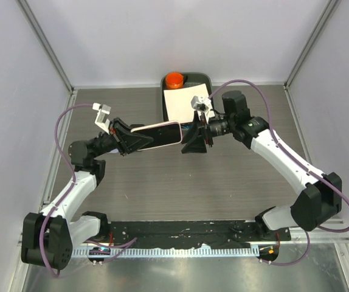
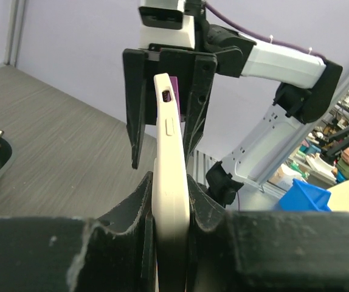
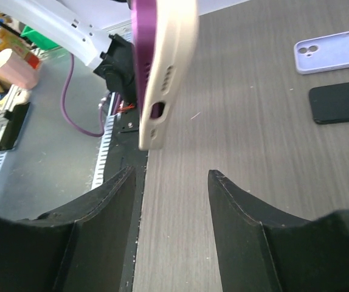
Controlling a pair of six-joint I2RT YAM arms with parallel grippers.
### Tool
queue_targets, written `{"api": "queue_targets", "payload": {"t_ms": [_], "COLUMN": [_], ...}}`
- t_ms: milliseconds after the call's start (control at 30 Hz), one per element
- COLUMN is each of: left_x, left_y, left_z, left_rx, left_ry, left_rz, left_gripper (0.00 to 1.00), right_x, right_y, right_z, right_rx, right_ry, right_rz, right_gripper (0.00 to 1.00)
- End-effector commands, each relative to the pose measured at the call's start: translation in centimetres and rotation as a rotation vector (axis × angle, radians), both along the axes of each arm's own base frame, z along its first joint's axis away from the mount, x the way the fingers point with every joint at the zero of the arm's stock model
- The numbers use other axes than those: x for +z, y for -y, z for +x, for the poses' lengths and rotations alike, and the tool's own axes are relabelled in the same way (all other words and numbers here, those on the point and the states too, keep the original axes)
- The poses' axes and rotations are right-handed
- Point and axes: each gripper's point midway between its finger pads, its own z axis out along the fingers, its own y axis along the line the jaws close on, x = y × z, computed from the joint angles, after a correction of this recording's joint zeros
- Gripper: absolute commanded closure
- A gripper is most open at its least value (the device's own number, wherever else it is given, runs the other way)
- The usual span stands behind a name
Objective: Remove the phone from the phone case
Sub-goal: Remove the phone case from the phone.
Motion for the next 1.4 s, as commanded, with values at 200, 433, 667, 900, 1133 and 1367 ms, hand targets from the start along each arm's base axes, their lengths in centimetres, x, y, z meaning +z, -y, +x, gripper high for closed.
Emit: {"api": "queue_targets", "payload": {"t_ms": [200,433,667,900,1133,1367], "left_x": [1.3,1.3,1.6,1.2,0.6,0.4], "left_y": [1.1,1.1,1.1,1.1,1.3,1.4], "left_z": [-1.1,-0.7,-0.5,0.7,1.3,1.4], "left_rx": [-0.073,-0.056,-0.043,-0.021,-0.014,-0.017], "left_ry": [0.108,0.101,0.085,0.019,-0.014,-0.027], "left_rz": [0.062,0.055,0.044,0.034,0.037,0.041], "left_gripper": [1.00,1.00,1.00,1.00,1.00,1.00], "right_x": [1.5,1.2,0.8,0.4,0.4,0.5], "right_y": [-0.9,-0.7,-0.5,-0.3,-0.4,-0.4], "right_z": [-1.7,-2.0,-2.2,-2.3,-2.8,-3.1], "right_rx": [0.112,0.127,0.131,0.133,0.145,0.159], "right_ry": [-0.006,-0.010,0.022,0.072,0.106,0.117], "right_rz": [0.055,0.058,0.049,0.039,0.042,0.049], "right_gripper": [0.48,0.63,0.80,0.84,0.79,0.79]}}
